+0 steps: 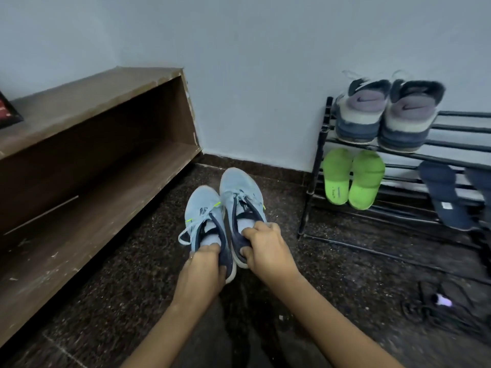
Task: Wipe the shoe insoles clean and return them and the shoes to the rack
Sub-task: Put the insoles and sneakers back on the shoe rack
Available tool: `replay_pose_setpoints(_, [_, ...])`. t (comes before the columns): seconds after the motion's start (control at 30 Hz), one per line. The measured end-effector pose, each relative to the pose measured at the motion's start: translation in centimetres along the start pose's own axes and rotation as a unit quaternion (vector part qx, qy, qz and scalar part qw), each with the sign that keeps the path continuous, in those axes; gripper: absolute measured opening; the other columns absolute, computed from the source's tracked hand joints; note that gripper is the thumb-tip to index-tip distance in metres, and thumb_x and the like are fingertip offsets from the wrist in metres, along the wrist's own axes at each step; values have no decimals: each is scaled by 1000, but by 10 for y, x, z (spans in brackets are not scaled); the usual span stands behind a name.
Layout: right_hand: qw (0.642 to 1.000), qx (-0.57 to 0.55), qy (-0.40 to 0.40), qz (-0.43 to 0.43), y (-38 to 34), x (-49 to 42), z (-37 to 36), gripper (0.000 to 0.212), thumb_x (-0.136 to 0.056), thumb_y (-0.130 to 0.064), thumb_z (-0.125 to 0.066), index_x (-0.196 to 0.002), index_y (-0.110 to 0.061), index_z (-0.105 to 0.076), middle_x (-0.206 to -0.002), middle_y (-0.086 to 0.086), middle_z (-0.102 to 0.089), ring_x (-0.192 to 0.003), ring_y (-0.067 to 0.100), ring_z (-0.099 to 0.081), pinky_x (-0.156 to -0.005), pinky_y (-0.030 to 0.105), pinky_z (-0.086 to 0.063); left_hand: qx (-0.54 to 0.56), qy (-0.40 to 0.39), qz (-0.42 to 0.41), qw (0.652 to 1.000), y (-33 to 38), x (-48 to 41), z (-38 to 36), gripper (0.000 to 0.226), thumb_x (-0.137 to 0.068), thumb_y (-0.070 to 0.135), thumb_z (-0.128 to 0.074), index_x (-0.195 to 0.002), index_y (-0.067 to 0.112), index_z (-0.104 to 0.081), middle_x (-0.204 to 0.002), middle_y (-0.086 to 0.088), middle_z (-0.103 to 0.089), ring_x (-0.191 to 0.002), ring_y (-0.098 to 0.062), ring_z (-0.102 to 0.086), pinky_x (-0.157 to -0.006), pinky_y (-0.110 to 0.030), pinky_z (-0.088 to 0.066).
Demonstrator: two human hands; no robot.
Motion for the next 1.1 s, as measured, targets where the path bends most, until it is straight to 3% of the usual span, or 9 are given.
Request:
replay_pose_setpoints(0.27, [980,60,186,25,7,15,181,22,-75,-18,-70,-96,-11,-66,-93,11,-60,-92,36,-54,-79,37,-42,-22,105,-132,985,140,-13,122,32,-85,28,-64,-115,21,-54,-115,1,-58,-112,-25,-56,-86,-36,-44])
replay_pose_setpoints(0.4, [964,97,249,12,24,32,274,32,-75,-21,-73,-105,-11,-68,-99,13,-65,-97,32,-57,-83,34,-38,-12,152,-199,968,220,-10,179,29,-83,23,-65,-109,16,-57,-108,-8,-59,-101,-37,-59,-77,-41,-45])
replay_pose_setpoints(0.57, [944,120,306,-25,54,60,367,36,-75,-21,-75,-109,-13,-68,-106,13,-65,-102,30,-57,-87,30,-37,14,203,-284,937,322,-7,217,29,-81,19,-66,-109,17,-60,-112,-9,-63,-100,-36,-59,-70,-34,-39])
replay_pose_setpoints(0.8, [919,143,349,-112,137,92,447,34,-75,-17,-73,-109,-13,-68,-103,14,-65,-100,28,-56,-82,27,-40,28,186,-371,909,453,-21,203,26,-82,13,-63,-108,13,-60,-109,-13,-61,-94,-38,-61,-65,-35,-40])
replay_pose_setpoints(0.97, [912,151,345,-163,212,108,470,32,-73,-12,-74,-104,-9,-69,-98,13,-66,-96,28,-57,-79,31,-43,57,128,-412,900,528,-37,158,26,-79,9,-66,-104,11,-62,-106,-14,-62,-92,-37,-62,-64,-33,-40])
replay_pose_setpoints(1.1, [911,149,327,-200,274,119,468,33,-73,-11,-74,-105,-10,-69,-100,13,-65,-97,28,-57,-74,25,-38,69,79,-413,905,571,-50,109,28,-78,8,-67,-106,10,-61,-106,-13,-61,-92,-35,-62,-63,-34,-41])
Point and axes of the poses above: each hand's wrist, its own x-axis away from the middle knuckle, its own z-axis out of the back of the hand, y = z × x, the point moved 7 cm from there along -x, towards the middle knuckle
